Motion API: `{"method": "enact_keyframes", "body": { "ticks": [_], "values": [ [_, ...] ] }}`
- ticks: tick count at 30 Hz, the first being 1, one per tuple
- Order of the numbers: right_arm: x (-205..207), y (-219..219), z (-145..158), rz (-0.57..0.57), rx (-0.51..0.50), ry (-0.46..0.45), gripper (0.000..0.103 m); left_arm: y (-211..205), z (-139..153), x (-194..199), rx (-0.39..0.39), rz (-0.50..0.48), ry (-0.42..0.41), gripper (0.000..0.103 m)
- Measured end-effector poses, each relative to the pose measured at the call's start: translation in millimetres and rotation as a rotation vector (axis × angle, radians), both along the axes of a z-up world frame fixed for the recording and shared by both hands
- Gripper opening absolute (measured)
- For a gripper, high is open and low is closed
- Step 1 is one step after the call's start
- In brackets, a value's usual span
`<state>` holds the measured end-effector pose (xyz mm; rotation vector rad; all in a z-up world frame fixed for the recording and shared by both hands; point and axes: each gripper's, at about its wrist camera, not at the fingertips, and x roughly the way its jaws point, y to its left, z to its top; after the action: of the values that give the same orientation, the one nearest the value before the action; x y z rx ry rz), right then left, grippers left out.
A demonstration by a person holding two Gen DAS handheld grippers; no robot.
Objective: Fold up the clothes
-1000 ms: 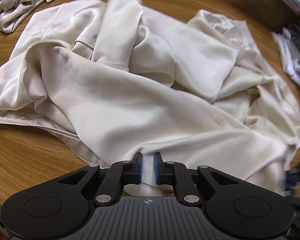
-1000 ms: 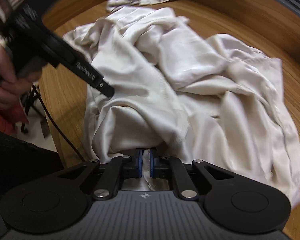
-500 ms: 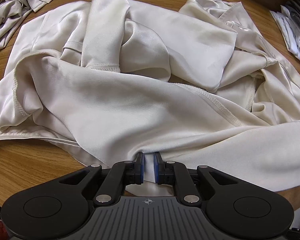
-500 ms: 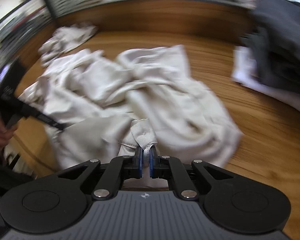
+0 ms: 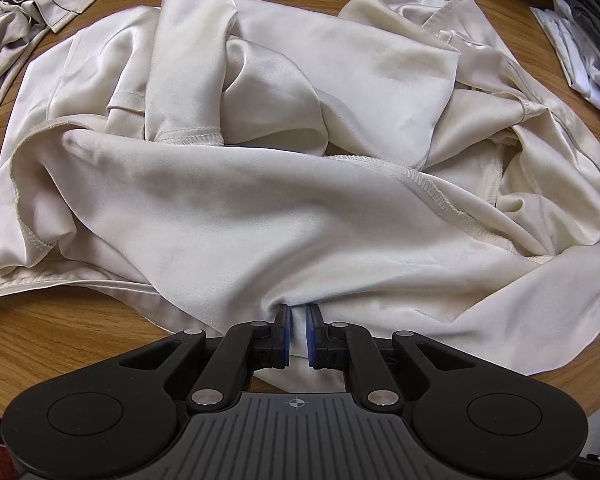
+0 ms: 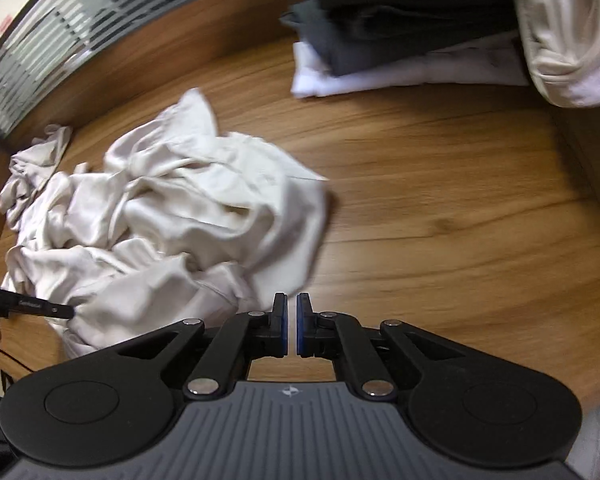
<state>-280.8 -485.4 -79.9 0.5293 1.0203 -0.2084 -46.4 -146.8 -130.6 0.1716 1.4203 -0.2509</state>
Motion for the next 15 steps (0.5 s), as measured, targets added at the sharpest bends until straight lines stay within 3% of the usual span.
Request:
{"method": "enact_keyframes", "body": {
  "ticks": [8, 15],
  "values": [
    [19.4, -1.6, -4.0, 0.090, 0.020, 0.005, 0.009, 1.1, -0.5, -1.2, 0.006, 0.000, 0.006, 0.012],
    [65.5, 10.1, -29.6, 0.184, 0.079, 0.045, 0.026, 4.0, -0.8, -0.7, 0.009, -0.011, 0.019, 0.012]
  ]
}}
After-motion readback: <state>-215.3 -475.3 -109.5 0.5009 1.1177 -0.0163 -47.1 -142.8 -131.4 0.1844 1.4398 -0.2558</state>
